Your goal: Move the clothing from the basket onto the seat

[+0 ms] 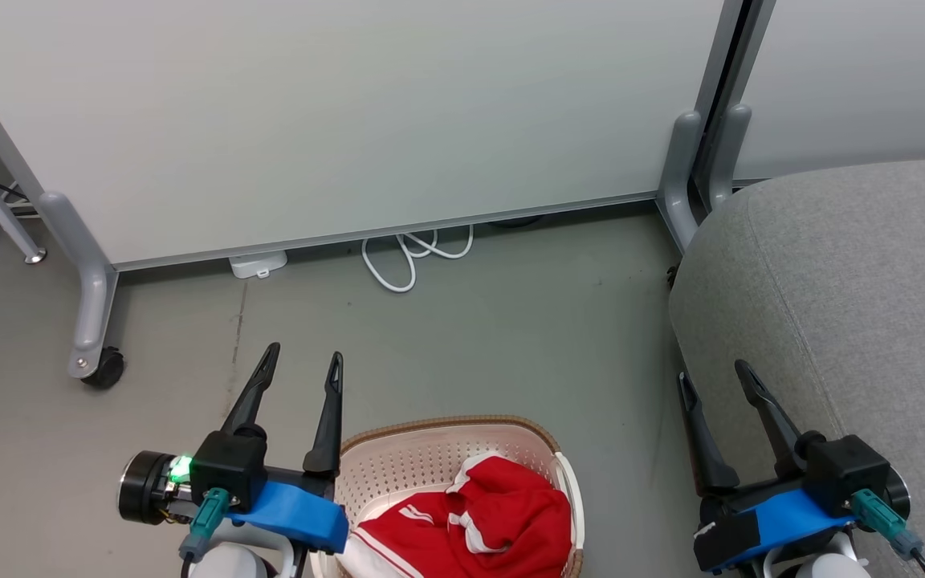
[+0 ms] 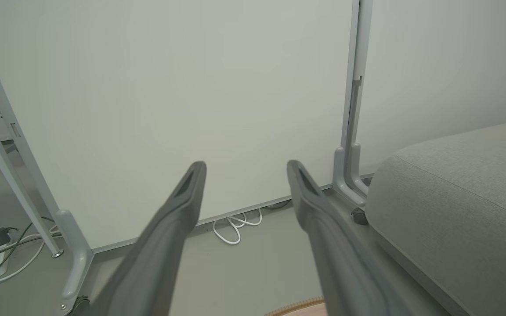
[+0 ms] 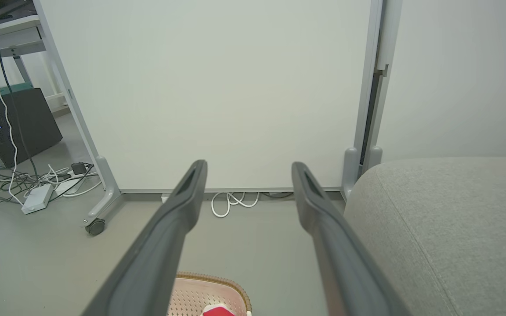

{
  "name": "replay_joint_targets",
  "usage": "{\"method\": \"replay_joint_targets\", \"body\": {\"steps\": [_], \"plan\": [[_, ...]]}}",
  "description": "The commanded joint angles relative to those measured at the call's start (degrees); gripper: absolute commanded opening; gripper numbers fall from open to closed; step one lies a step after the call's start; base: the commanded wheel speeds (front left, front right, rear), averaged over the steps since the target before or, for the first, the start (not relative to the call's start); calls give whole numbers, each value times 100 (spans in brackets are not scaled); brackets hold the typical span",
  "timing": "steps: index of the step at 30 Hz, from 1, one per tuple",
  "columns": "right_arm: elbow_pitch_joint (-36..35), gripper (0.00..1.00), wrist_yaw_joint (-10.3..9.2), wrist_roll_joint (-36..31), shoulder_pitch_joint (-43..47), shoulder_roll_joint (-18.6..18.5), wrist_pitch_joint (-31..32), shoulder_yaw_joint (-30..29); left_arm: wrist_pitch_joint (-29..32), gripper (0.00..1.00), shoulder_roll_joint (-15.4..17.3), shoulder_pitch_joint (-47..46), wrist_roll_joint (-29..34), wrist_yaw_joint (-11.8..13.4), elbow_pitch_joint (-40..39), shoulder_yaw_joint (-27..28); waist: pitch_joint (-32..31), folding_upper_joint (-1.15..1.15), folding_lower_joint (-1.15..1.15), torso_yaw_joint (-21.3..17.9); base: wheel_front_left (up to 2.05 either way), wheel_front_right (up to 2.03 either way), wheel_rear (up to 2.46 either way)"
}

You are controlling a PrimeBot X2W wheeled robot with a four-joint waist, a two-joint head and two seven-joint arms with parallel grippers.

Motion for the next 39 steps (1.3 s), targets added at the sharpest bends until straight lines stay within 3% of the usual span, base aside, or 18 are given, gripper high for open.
{"method": "replay_joint_targets", "body": {"steps": [1, 22, 30, 39], "plan": [[14, 100, 3, 10, -57, -36, -34, 7, -30, 100, -8, -81, -12, -18, 18, 42, -1, 0, 0, -4, 0, 0, 0], [-20, 100, 3, 53, -213, -35, -33, 49, -30, 100, -25, -374, 67, -118, 486, -82, 252, 0, 0, -90, 0, 0, 0], [-113, 100, 3, 34, -571, -32, -33, 65, -25, 100, 287, -1160, 207, -161, 1326, -598, 1011, 0, 0, -367, 0, 0, 0], [-240, 100, 3, 100, -1124, -29, -32, 120, -24, 100, 804, -2169, 57, -151, 2331, -1603, 2065, 0, 0, -736, 0, 0, 0]]}}
